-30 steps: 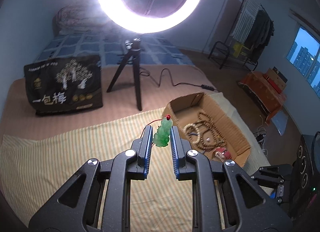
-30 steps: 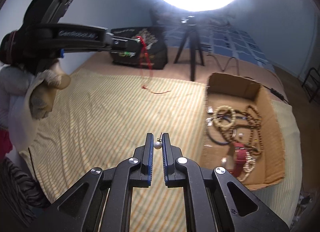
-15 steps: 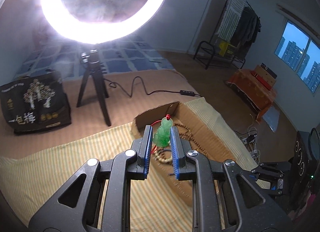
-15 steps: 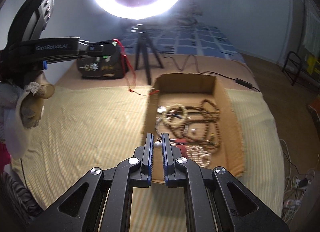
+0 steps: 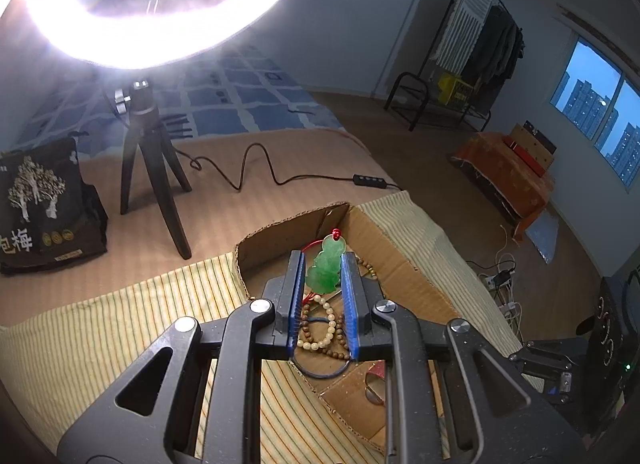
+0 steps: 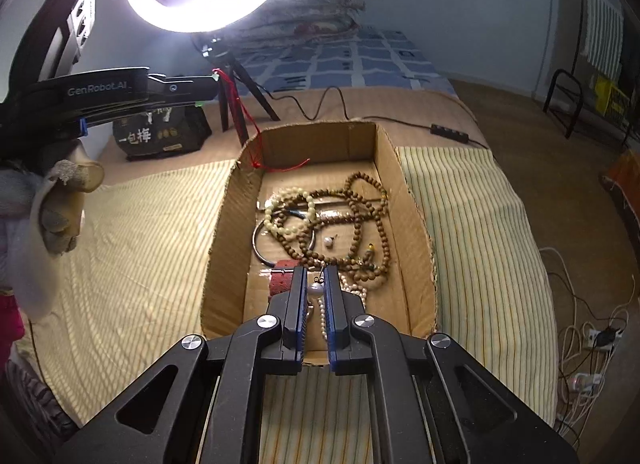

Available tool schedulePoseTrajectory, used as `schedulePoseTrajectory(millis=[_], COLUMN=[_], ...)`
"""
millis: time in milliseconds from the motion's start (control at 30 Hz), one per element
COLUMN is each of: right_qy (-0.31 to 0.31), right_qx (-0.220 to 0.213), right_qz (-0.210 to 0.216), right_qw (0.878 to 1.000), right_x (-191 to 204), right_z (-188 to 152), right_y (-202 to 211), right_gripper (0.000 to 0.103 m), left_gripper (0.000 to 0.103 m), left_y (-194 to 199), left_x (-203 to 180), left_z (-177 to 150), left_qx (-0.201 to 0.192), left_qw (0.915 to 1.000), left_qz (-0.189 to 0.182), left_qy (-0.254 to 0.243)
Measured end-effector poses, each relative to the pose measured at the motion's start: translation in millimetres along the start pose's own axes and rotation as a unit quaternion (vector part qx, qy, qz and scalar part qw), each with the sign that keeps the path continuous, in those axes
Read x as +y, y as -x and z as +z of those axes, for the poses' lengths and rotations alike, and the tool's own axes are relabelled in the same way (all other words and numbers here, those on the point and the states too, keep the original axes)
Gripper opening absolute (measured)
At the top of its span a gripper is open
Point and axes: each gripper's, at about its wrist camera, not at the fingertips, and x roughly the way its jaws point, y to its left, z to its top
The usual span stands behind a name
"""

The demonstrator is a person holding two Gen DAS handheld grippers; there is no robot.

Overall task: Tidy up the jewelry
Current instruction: 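Lift and carry pendant in left tool and earring in right tool to box, then open left tool dropping pendant into box while right tool releases earring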

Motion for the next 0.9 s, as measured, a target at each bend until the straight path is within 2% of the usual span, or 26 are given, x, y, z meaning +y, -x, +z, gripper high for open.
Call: schedulePoseTrajectory(millis=[300,900], right_qy=[-0.002,-0.003], right_qx=[0.022,0.018], right_qz=[-0.005,-0.023], right_qw=[1.0,1.0], right_x=[-0.1,-0.4], right_z=[-4.2,-0.7], right_y=[-16.2,-15.1], right_gripper=[0.007,0.007], left_gripper=[0.017,0.017], left_y=[-15.5,-13.6], left_x=[-4.7,-7.2], left_z=[-5.4,-6.0], left_qx=[0.015,0.008], left_qw=[0.9998,0.9997], left_qz=[0.013,0.022], left_qy=[-0.005,-0.006])
